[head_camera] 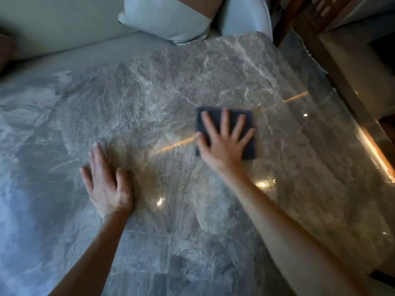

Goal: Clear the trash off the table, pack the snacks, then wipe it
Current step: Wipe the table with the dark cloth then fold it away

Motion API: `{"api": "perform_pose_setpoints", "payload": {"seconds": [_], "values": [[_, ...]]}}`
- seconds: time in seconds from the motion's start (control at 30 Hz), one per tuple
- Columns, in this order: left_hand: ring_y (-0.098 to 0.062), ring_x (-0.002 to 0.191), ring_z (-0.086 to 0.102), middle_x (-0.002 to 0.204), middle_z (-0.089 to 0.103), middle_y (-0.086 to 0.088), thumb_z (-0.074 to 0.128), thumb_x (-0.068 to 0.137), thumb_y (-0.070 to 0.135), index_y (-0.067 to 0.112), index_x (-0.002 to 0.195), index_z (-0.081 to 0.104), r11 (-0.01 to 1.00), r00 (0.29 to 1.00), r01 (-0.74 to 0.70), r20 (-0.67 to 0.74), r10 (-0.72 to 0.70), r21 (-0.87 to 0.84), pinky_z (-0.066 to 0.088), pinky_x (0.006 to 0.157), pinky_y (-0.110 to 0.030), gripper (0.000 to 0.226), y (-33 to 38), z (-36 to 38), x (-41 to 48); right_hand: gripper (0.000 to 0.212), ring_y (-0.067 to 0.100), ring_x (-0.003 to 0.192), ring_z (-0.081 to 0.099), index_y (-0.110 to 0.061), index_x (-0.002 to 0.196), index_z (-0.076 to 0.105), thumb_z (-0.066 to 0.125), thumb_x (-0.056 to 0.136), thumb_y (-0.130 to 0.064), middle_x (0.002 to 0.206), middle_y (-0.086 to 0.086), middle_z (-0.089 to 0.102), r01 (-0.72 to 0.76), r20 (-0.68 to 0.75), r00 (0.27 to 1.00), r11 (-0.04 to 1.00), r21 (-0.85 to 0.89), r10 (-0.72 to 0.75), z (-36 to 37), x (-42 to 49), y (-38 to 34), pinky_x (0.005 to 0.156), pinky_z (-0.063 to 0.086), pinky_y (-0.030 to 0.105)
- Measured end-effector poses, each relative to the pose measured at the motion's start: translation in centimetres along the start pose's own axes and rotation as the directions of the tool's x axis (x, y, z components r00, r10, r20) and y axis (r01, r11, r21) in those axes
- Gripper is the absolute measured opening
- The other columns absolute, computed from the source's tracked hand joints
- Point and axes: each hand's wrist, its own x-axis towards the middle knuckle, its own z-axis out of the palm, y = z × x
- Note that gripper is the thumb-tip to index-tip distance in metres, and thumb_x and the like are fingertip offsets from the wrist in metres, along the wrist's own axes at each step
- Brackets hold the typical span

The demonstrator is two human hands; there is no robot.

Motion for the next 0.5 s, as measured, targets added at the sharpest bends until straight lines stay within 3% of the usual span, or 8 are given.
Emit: {"api": "perform_pose_setpoints", "payload": {"seconds": [0.03,0.1,0.2,0.27,0.33,0.4,0.43,0.5], "values": [[-0.006,0.148,0.011,0.160,0.024,0.008,0.033,0.084,0.038,0.035,0.153,0.012,0.999,0.999,-0.033,0.016,0.033,0.025,0.010,0.123,-0.051,0.072,0.0,-0.1,0.0,0.062,0.048,0.147,0.007,-0.054,0.146,0.018,0.032,0.087,-0.067,0.163,0.002,0.016,0.146,-0.023,0.989,0.989,0.000,-0.146,0.6,-2.3,-2.3,0.107,0.004,0.076],[-0.007,0.150,0.012,0.161,0.022,0.006,0.031,0.085,0.037,0.029,0.153,0.018,0.992,0.995,-0.092,0.056,0.088,0.089,0.006,0.124,-0.047,0.070,0.0,-0.3,0.0,0.062,0.044,0.149,0.006,-0.054,0.146,0.021,0.038,0.087,-0.064,0.164,-0.001,0.015,0.453,-0.029,0.892,0.892,0.017,-0.452,0.9,-8.6,-3.3,0.108,0.008,0.074],[-0.009,0.151,0.011,0.162,0.020,0.004,0.030,0.085,0.035,0.028,0.153,0.023,0.987,0.992,-0.108,0.085,0.098,0.120,0.006,0.123,-0.047,0.068,0.1,-0.5,0.0,0.065,0.040,0.150,0.007,-0.056,0.146,0.019,0.043,0.085,-0.062,0.164,-0.005,0.014,0.664,0.037,0.748,0.747,-0.023,-0.663,0.1,-12.8,2.1,0.109,0.012,0.072],[-0.009,0.151,0.011,0.161,0.021,0.004,0.031,0.086,0.035,0.028,0.152,0.025,0.990,0.992,-0.105,0.074,0.098,0.094,0.005,0.124,-0.047,0.066,0.3,-0.6,-0.1,0.063,0.038,0.150,0.009,-0.057,0.145,0.016,0.038,0.087,-0.064,0.163,-0.006,0.015,0.560,0.044,0.828,0.822,-0.108,-0.558,-0.5,-9.0,4.9,0.109,0.013,0.072],[-0.010,0.151,0.012,0.160,0.024,0.003,0.031,0.086,0.034,0.025,0.151,0.028,0.997,0.996,-0.075,0.048,0.073,0.027,0.004,0.124,-0.045,0.066,0.6,-0.8,-0.1,0.062,0.039,0.149,0.010,-0.059,0.145,0.014,0.034,0.087,-0.067,0.163,-0.005,0.016,0.261,0.011,0.965,0.960,-0.096,-0.261,-0.8,-2.7,4.0,0.110,0.010,0.073],[-0.010,0.150,0.013,0.159,0.027,0.005,0.033,0.086,0.028,0.028,0.149,0.033,0.988,1.000,0.013,0.021,-0.010,-0.154,0.003,0.125,-0.042,0.063,0.8,-1.1,0.2,0.063,0.042,0.148,0.004,-0.060,0.143,0.009,0.027,0.085,-0.075,0.164,-0.004,0.009,0.085,0.062,0.995,0.996,-0.026,-0.083,-1.1,3.1,0.3,0.109,0.002,0.074],[-0.010,0.150,0.015,0.158,0.028,0.005,0.035,0.087,0.022,0.034,0.146,0.036,0.946,0.998,0.065,0.026,-0.060,-0.317,0.004,0.125,-0.042,0.061,0.8,-1.5,0.4,0.065,0.042,0.148,0.000,-0.060,0.143,0.007,0.022,0.082,-0.080,0.164,-0.005,0.006,0.093,0.093,0.991,0.996,-0.008,-0.092,-0.9,5.0,-1.8,0.110,-0.002,0.073],[-0.012,0.147,0.026,0.157,0.030,-0.003,0.038,0.087,0.012,0.032,0.144,0.038,0.715,0.985,0.171,0.089,-0.151,-0.677,0.010,0.125,-0.044,0.060,0.7,-2.4,0.9,0.070,0.042,0.148,-0.003,-0.061,0.142,0.005,0.016,0.077,-0.086,0.164,-0.007,0.003,0.251,0.123,0.961,0.968,-0.015,-0.248,-0.3,6.2,-5.8,0.110,-0.005,0.071]]}}
